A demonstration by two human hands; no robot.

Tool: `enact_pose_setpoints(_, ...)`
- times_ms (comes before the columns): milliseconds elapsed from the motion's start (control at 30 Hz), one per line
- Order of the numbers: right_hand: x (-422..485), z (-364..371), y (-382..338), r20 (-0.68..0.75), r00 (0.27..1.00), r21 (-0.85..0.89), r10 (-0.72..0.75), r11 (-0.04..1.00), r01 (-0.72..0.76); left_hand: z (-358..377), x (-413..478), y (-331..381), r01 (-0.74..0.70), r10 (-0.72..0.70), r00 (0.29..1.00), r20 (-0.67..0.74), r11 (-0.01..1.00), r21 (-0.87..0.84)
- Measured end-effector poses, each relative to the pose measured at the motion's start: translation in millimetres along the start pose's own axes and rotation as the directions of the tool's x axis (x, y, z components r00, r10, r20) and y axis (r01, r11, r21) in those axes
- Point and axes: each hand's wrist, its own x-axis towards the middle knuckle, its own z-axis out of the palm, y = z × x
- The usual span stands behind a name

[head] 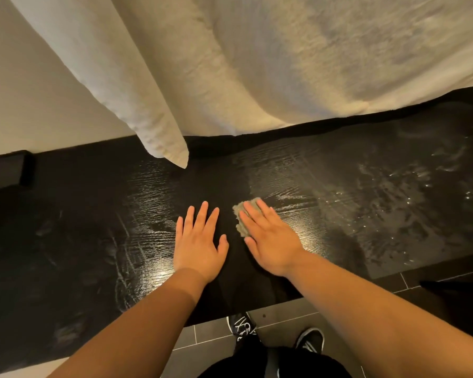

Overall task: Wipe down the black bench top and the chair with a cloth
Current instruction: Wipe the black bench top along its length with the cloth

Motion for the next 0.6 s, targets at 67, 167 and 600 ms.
enact_pose_setpoints(67, -2, -3, 25, -0.019, 0.999, -0.037, -0.049, 0.998, 0.048, 0, 0, 0, 0.000, 0.000, 1.000, -0.002, 1.000, -0.004)
enact_pose_setpoints(167, -19, -15, 83, -0.071, 0.983, -0.031, 0.169, 0.985, -0.172, -1, -1, -1, -0.004, 0.004, 1.000, 0.000, 1.000, -0.001)
enact_pose_setpoints(600, 16, 0, 11, -0.016, 1.000, -0.001, -0.021, 1.000, 0.021, -13, 29, 11, 0.058, -0.061, 0.995, -0.073, 0.998, -0.034)
